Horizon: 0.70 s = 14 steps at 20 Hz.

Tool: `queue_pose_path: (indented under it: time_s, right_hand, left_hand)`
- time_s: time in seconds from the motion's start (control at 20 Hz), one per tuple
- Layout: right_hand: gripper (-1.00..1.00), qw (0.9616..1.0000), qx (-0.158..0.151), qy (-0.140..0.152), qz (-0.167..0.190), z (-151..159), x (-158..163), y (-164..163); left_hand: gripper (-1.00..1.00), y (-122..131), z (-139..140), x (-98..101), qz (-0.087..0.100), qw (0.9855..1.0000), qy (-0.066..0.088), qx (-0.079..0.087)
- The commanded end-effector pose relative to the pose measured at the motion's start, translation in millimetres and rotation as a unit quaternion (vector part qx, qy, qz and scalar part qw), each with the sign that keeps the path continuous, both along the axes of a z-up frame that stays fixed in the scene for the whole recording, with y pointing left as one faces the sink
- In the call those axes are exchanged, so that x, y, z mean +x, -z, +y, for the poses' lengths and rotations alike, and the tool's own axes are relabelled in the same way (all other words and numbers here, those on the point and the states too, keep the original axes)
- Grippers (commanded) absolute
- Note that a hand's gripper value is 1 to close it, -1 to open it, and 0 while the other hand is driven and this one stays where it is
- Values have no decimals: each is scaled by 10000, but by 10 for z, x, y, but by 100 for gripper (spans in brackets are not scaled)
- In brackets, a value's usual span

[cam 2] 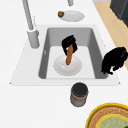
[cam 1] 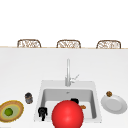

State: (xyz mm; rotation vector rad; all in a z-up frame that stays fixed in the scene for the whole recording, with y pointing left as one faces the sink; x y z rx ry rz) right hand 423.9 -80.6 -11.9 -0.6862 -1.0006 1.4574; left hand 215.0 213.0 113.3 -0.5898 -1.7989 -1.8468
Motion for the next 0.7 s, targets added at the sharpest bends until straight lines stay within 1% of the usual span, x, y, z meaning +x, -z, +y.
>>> queue_pose_path:
  time_s: [0.0,0.35,0.65]
  right_hand:
    - [100,10000,-76,0,0,-135,13,-309]
    - [100,9999,-171,7,10,-376,6,-869]
    - [100,9999,-160,7,17,-699,-7,-1358]
  left_hand:
    - [0,0,0,0,0,10000,0,0]
    - [0,0,0,0,0,10000,0,0]
    - [0,0,0,0,0,10000,0,0]
